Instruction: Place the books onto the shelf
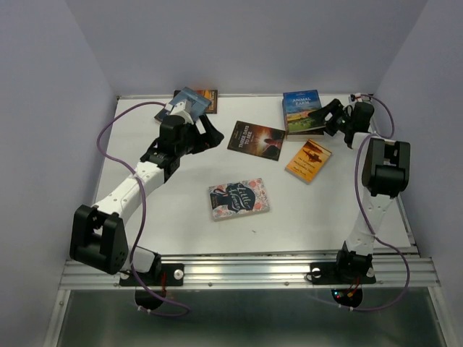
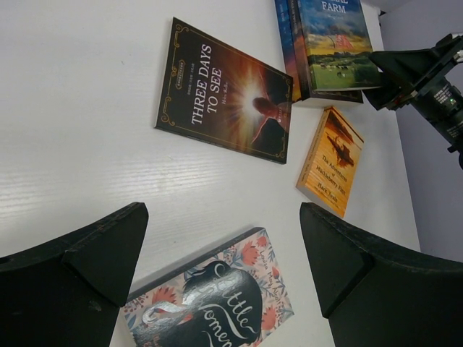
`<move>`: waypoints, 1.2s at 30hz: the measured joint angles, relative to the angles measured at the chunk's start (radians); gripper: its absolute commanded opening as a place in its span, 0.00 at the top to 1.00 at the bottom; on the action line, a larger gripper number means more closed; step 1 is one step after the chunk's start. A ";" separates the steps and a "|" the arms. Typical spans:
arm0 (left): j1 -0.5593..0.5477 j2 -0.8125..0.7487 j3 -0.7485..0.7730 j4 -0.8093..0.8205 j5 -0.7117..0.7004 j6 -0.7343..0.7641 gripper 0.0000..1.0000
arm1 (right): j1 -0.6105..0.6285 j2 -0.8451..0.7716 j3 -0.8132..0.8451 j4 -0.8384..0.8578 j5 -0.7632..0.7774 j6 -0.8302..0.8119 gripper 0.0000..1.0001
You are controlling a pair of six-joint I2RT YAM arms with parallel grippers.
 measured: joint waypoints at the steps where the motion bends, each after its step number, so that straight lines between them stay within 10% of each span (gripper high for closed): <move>1: 0.000 0.000 0.000 0.000 0.000 0.000 0.01 | 0.000 -0.003 0.000 -0.007 0.001 -0.005 0.14; 24: 0.000 0.005 0.000 0.000 0.017 -0.001 0.01 | -0.006 -0.151 -0.121 -0.300 0.183 -0.241 0.00; 36: 0.000 0.015 -0.106 -0.039 0.038 -0.011 0.01 | 0.069 -0.561 -0.332 -0.436 0.231 -0.281 0.00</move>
